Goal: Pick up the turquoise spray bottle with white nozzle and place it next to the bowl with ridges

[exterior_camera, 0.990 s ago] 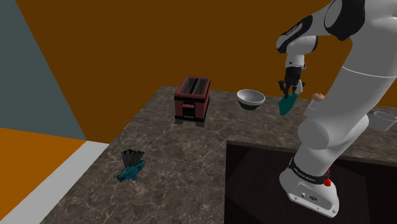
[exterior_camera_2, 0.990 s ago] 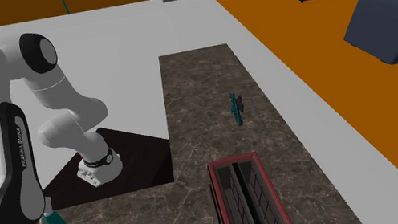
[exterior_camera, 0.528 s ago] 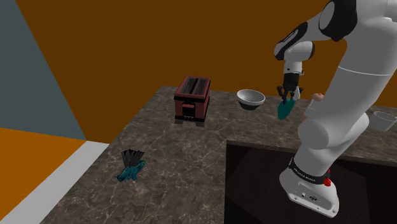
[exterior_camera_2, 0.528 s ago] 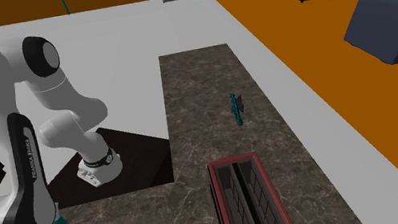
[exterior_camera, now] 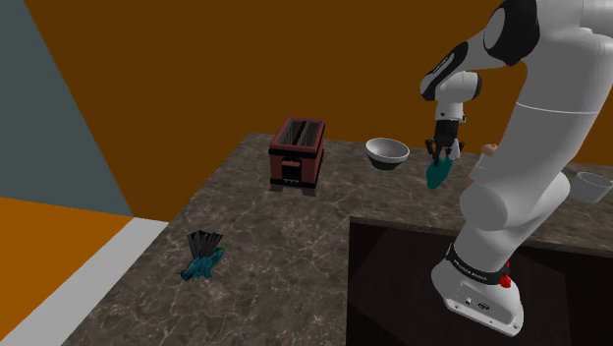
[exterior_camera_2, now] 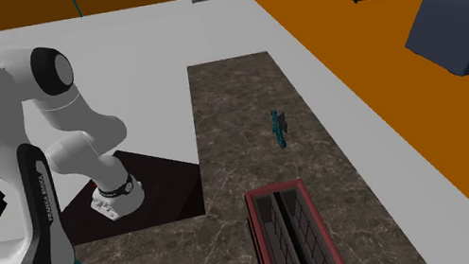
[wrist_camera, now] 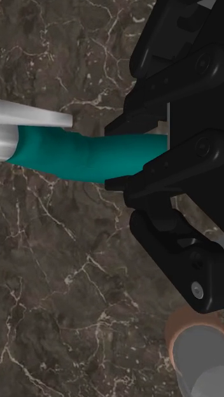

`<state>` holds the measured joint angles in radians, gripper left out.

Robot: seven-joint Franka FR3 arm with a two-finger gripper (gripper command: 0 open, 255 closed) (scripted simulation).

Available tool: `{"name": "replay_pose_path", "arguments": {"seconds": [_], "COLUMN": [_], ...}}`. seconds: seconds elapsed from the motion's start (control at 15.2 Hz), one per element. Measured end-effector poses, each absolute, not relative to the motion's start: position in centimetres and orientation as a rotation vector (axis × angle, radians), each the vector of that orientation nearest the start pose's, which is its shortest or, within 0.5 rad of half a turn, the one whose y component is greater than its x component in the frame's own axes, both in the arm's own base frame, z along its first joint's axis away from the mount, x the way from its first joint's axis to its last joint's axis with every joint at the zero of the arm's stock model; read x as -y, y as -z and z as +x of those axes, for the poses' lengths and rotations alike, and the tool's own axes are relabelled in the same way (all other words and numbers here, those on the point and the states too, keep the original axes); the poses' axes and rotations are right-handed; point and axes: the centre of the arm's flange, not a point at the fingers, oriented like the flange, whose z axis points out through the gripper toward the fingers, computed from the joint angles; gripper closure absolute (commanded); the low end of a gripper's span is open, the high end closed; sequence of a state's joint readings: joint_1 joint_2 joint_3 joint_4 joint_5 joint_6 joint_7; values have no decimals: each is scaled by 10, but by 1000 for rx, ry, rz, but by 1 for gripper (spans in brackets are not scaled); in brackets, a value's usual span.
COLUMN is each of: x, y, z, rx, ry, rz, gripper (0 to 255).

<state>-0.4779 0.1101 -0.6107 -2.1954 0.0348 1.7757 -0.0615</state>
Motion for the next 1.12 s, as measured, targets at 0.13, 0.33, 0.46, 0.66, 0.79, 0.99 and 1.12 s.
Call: {"name": "replay_pose_path", "arguments": {"seconds": [0.13,0.33,0.46,0.66,0.79,0.99,1.12], "x": [423,422,422,422,428,441,443], "y": [-314,-313,-312,-311,-325,-348,-353], "z": [225,224,224,224,228,237,237], "rx": [-1422,-1422,-1421,-1421,-1421,-1422,-1421], "ry": [-639,-644,-647,-648,-647,-647,-647], "rz": [-2437,-2435,-2434,-2433,-2434,-2434,-2434], "gripper": [255,0,0,0,0,0,0]}}
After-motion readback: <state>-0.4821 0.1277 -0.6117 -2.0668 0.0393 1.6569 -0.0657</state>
